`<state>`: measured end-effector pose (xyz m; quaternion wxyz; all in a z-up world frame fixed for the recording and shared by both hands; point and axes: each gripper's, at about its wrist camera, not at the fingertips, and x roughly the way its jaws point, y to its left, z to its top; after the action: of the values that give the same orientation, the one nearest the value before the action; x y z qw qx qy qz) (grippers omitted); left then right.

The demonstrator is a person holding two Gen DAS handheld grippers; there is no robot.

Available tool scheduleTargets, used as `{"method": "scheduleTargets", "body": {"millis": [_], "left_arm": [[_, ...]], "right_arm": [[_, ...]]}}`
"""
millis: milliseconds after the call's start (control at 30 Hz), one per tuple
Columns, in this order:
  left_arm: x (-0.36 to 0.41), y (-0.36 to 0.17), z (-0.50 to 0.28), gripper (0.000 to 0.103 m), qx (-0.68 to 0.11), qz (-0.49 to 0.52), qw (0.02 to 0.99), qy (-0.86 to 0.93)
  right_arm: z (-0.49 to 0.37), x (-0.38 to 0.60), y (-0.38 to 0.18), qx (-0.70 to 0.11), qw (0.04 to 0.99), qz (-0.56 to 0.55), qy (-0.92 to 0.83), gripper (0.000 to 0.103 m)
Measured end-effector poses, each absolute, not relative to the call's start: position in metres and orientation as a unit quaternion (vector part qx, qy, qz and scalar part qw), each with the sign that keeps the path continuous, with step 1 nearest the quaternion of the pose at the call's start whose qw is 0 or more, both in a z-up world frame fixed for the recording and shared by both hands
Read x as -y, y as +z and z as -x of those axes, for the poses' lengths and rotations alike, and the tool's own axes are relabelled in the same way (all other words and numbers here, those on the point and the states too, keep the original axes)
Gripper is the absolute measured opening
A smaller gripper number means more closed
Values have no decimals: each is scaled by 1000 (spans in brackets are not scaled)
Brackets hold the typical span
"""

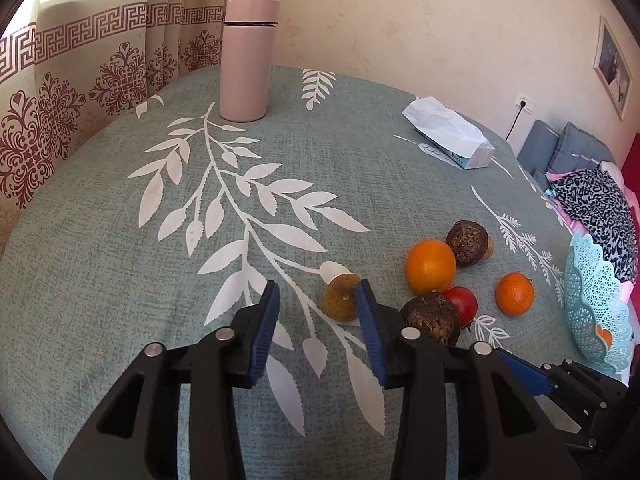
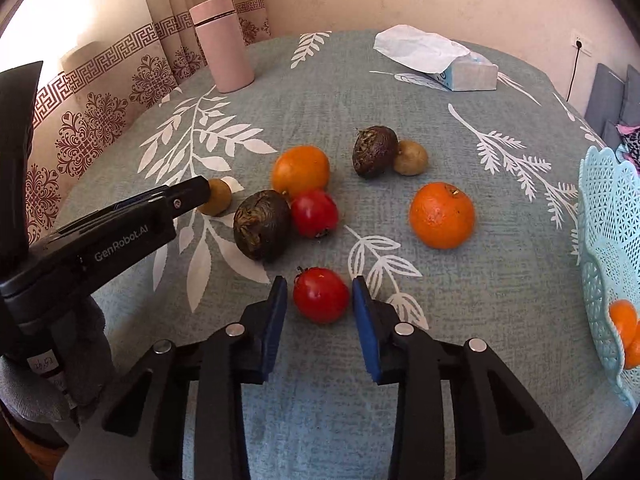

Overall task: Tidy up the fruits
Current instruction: 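Grasp the small brown fruit with the left tool while the right tool grasps the red tomato, then carry the brown fruit to the basket and open the left tool while the right tool drops the tomato in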

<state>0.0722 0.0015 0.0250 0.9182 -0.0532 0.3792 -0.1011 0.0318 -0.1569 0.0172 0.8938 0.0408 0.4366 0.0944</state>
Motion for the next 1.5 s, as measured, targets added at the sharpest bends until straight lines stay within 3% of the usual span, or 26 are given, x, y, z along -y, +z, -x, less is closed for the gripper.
{"method": "scheduleTargets", "body": {"millis": [233,333,367,400,667,933,1500], "left_arm": [[11,19,-79,57,-398,29,910,-114],[16,16,-81,40,-406,17,905,-121],[18,17,-79,28,-404,15,906,-129],[19,17,-77,25,-400,10,907,-130],[5,36,-64,25,-342,29,934,-97],[1,35,-65,25,-346,41,933,-93],[5,34,-63,25,-343,31,934,-94]], "right_arm": [[-13,166,38,-399,912,-40,87,28],[-8,173,40,-394,913,-52,88,28],[-7,174,40,-395,913,-55,88,28],[-7,174,38,-397,912,-59,89,28],[-14,167,25,-424,897,-74,105,30],[-31,164,15,-439,889,-80,106,30],[20,229,61,-356,929,-104,14,28]]}}
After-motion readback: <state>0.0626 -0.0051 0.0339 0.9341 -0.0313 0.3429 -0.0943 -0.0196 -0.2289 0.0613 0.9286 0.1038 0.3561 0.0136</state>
